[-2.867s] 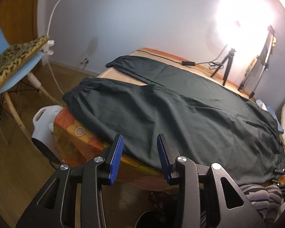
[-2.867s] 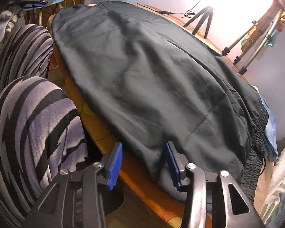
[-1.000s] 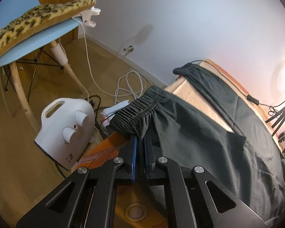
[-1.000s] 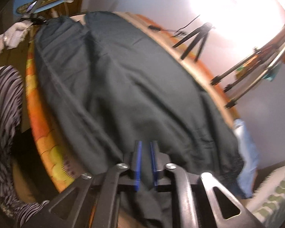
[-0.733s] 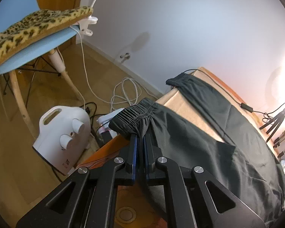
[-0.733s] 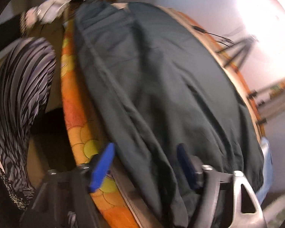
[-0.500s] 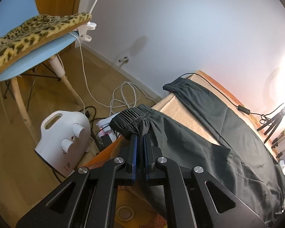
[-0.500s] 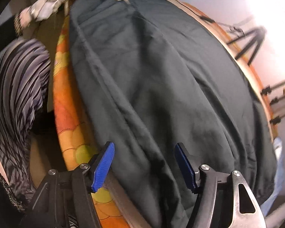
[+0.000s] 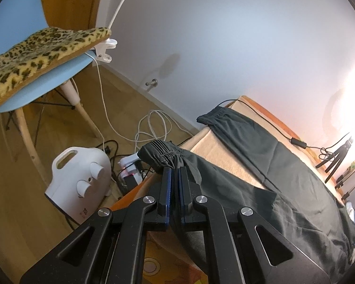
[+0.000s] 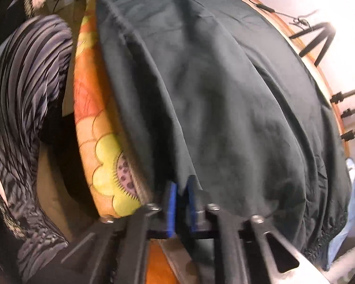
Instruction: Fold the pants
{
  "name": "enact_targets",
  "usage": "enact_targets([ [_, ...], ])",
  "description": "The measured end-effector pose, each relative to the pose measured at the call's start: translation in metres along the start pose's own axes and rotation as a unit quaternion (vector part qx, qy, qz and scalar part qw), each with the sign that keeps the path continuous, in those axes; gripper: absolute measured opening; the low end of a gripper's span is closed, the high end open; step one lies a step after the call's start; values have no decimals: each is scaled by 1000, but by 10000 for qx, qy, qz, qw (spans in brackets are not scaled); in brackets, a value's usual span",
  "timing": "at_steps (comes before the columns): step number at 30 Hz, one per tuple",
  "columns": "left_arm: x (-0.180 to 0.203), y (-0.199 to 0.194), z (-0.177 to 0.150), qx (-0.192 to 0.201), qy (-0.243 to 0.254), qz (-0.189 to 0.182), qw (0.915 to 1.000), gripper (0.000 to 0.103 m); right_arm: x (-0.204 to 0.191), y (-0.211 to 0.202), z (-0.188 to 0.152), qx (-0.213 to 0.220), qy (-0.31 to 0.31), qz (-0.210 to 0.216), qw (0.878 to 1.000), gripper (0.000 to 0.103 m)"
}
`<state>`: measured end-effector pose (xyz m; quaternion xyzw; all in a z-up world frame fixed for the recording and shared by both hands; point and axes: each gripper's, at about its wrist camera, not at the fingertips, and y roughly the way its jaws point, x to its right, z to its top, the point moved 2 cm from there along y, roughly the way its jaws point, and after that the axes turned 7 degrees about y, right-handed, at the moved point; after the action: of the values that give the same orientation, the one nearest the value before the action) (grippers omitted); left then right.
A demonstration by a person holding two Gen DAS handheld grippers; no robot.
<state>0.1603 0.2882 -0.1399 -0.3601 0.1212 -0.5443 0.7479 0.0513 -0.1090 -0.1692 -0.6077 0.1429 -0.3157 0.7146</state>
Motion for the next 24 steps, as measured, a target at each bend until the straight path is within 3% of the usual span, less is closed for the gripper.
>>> enact_targets([
  [6, 5, -10, 19, 268, -57, -33, 9996, 2, 20, -45, 12, 699, 309, -981, 9922, 0],
  [10, 16, -13, 29, 381, 176, -12, 9991, 2, 37, -65, 29, 888, 505, -1303, 9862, 0],
  [14, 8, -8, 21, 218, 269, 99, 9994, 2, 39, -61, 36, 904, 409, -1333, 9861, 0],
  [16, -7, 5, 19, -75, 58, 2, 10000, 3, 51, -56, 31, 859, 442, -1420, 9851, 0],
  [17, -12, 10, 20, -172, -51, -45, 9998, 8, 57, -54, 29, 834, 491, -1444, 9848, 0],
  [20, -24, 23, 19, -428, -336, -146, 9984, 55, 74, -44, 33, 766, 725, -1518, 9828, 0],
  [22, -28, 37, 17, -710, -472, -363, 9957, 57, 77, -39, 34, 780, 784, -1463, 9830, 0],
  [24, -30, 48, 13, -919, -482, -268, 9942, 58, 77, -35, 36, 756, 754, -1445, 9837, 0],
])
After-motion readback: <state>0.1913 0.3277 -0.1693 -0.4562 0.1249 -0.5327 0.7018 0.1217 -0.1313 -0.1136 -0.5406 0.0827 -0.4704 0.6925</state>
